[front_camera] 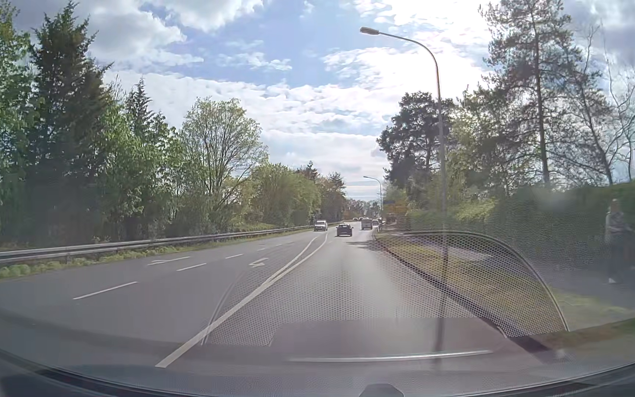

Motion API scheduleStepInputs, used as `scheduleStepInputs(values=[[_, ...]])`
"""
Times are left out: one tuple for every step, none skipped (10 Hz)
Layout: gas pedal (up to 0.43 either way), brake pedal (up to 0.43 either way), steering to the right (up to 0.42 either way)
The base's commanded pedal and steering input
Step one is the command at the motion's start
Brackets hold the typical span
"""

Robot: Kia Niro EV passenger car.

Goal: Follow the waypoints while adhering to traffic rules and regulations

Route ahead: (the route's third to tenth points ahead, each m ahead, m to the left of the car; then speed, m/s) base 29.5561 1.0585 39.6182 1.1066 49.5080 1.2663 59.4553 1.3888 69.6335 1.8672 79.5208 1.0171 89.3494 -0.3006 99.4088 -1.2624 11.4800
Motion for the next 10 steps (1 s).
scheduleStepInputs(values=[[0.110, 0.000, 0.001], [0.110, 0.000, 0.001], [0.110, 0.000, 0.001], [0.110, 0.000, 0.001], [0.110, 0.000, 0.001], [0.110, 0.000, 0.001], [0.110, 0.000, 0.001], [0.110, 0.000, 0.001], [0.110, 0.000, 0.001], [0.110, 0.000, 0.001]])
